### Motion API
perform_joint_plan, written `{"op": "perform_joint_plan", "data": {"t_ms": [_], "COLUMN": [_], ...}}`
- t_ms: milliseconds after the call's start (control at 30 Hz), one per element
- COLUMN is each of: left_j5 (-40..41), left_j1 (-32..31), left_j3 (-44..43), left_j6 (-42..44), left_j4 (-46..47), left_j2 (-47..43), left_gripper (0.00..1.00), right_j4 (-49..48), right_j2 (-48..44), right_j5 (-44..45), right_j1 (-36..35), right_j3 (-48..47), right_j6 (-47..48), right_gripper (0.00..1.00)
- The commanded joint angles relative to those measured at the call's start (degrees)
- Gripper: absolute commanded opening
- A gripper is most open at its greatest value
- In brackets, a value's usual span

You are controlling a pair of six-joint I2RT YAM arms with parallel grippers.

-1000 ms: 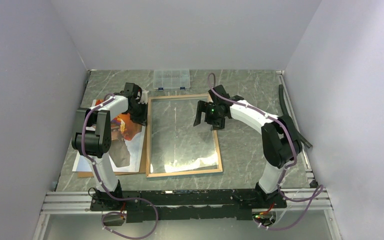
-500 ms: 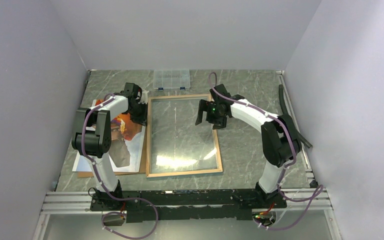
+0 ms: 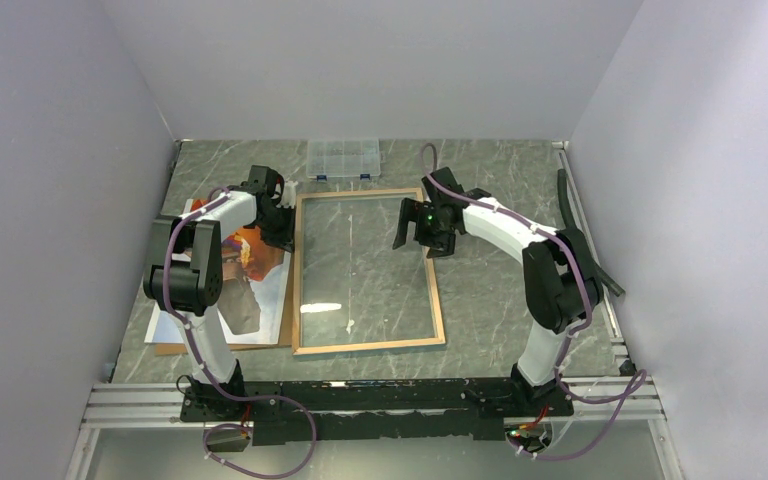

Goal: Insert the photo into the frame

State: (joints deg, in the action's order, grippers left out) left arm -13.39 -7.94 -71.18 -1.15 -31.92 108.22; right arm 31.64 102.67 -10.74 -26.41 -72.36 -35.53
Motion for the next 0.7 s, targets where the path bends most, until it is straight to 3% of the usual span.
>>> {"op": "perform_joint_plan", "data": {"t_ms": [0,667], "left_j5": [-2.8,-3.9], "left_j1": [-0.8,-1.9], "left_j3": [2.0,1.1], "left_j6": [-0.4,-0.9], "left_j4": [-1.6,-0.9], "left_j2": [1.3,2.5], "left_gripper": [0.14,0.12], "right_j4": [-0.8,-3.2], "right_j2": [-1.3,-9.5], "right_j5": [0.8,0.1], "right_j1": [0.6,4.2], "right_j3": [-0.7,5.5], "right_j6": [0.1,-2.7], "right_gripper": [0.96,0.96]}}
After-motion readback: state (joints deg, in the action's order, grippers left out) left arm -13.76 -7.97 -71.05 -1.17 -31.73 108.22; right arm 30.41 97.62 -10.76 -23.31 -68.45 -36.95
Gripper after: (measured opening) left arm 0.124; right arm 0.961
